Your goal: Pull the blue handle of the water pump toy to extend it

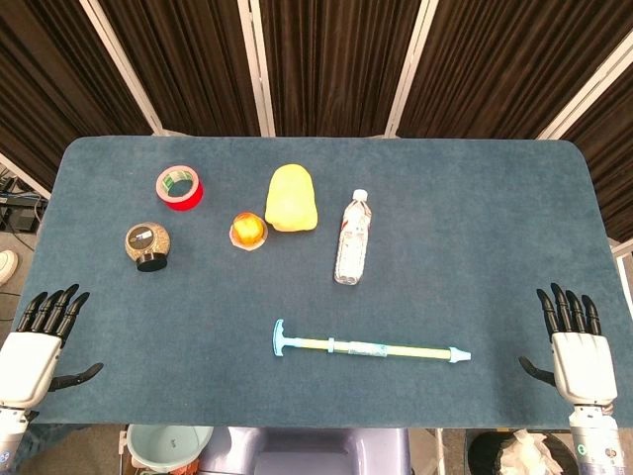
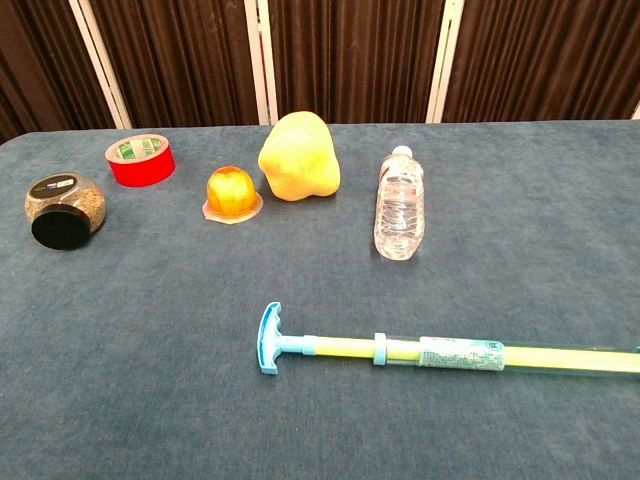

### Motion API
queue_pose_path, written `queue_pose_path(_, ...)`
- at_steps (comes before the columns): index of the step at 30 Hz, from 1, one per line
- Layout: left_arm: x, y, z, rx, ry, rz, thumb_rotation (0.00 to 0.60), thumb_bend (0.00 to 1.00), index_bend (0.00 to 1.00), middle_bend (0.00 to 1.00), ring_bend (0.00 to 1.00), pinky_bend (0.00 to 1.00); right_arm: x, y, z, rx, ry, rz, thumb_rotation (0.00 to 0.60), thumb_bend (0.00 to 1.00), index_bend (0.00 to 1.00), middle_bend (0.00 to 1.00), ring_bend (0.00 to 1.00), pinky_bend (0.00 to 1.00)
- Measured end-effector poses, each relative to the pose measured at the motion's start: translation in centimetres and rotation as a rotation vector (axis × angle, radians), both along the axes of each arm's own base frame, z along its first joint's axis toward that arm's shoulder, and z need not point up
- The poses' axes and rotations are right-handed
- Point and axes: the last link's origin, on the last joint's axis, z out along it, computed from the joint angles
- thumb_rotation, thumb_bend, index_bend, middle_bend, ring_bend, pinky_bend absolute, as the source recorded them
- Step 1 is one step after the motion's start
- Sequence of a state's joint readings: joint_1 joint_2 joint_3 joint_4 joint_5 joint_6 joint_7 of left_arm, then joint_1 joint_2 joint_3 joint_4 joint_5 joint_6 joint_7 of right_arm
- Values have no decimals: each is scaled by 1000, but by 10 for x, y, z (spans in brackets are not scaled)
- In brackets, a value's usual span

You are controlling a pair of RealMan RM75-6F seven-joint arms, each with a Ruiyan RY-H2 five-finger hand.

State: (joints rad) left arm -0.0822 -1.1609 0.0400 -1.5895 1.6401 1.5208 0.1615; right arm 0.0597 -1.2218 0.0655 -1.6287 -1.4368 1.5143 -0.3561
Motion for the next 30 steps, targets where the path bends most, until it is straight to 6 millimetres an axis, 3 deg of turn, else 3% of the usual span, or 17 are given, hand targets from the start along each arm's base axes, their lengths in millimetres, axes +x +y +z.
queue_pose_path(7,-3,4,-3,-54,-25,6,600,85,0,0,55,58,3,-2,-10,34,16,-24,600,0,13,0,0,0)
queue_pose_path(11,-3,2,-2,-36,-10,0,600,86,0,0,55,58,3,-2,-16,41,17,-23,600,0,74,0,0,0)
queue_pose_path(20,-3,5,-3,-17,-5,-23,600,88,0,0,51,58,5,3,-35,81,86,-37,600,139,439,38,3,0)
queue_pose_path(30,-6,15,-8,13,41,-11,600,92,0,0,51,58,11,7,-79,106,83,58,600,249,449,39,3,0)
